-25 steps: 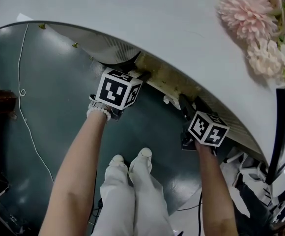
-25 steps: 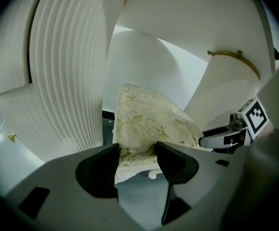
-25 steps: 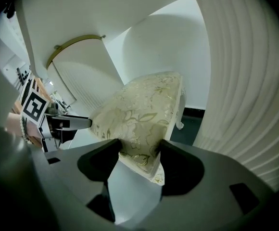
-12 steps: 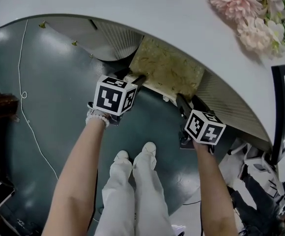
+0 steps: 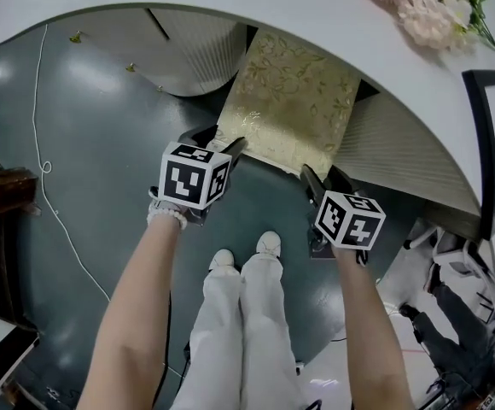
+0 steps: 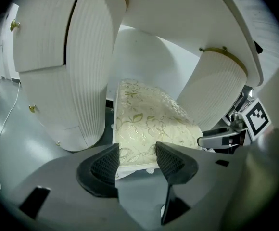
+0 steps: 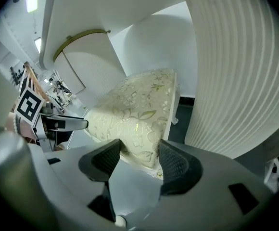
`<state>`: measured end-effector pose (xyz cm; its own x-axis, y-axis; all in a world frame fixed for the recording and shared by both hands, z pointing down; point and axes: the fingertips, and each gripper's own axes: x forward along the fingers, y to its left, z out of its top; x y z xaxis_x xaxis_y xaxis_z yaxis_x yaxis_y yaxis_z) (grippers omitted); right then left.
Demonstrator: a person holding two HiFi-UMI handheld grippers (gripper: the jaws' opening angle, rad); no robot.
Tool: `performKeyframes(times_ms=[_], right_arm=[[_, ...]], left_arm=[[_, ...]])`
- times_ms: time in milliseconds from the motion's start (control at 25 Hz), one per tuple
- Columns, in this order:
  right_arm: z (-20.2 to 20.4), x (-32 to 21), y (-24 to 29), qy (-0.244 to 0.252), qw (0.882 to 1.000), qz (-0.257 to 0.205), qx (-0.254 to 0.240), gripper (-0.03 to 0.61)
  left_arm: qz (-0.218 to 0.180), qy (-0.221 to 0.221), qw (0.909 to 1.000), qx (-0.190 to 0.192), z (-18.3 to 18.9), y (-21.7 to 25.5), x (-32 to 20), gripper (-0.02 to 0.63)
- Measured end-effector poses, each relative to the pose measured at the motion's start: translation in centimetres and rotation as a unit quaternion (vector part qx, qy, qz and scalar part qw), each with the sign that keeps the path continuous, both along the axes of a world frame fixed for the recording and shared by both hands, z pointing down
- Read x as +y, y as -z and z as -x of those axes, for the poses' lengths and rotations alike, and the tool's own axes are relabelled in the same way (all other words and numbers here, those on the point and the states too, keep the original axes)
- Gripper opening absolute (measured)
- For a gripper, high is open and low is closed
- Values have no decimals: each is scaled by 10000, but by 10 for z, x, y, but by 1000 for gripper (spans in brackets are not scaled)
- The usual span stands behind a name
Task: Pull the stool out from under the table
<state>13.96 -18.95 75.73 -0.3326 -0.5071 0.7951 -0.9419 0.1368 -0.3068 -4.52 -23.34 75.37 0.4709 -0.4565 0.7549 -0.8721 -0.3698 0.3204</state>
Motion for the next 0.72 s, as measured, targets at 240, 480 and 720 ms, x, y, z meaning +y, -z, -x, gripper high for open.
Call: performKeyframes(times_ms=[240,480,720], right_arm=[[11,33,0,-44,10000,86,20,273],[24,75,0,-52,9996,252,65,273],[39,119,1,-12,9992,400,63,272]], left_arm=[[4,-17,10000,-15,10,0,31,258],[138,-138,9998,-57,23,0,70,258],[191,-225,9995,-95,38,2,112,258]])
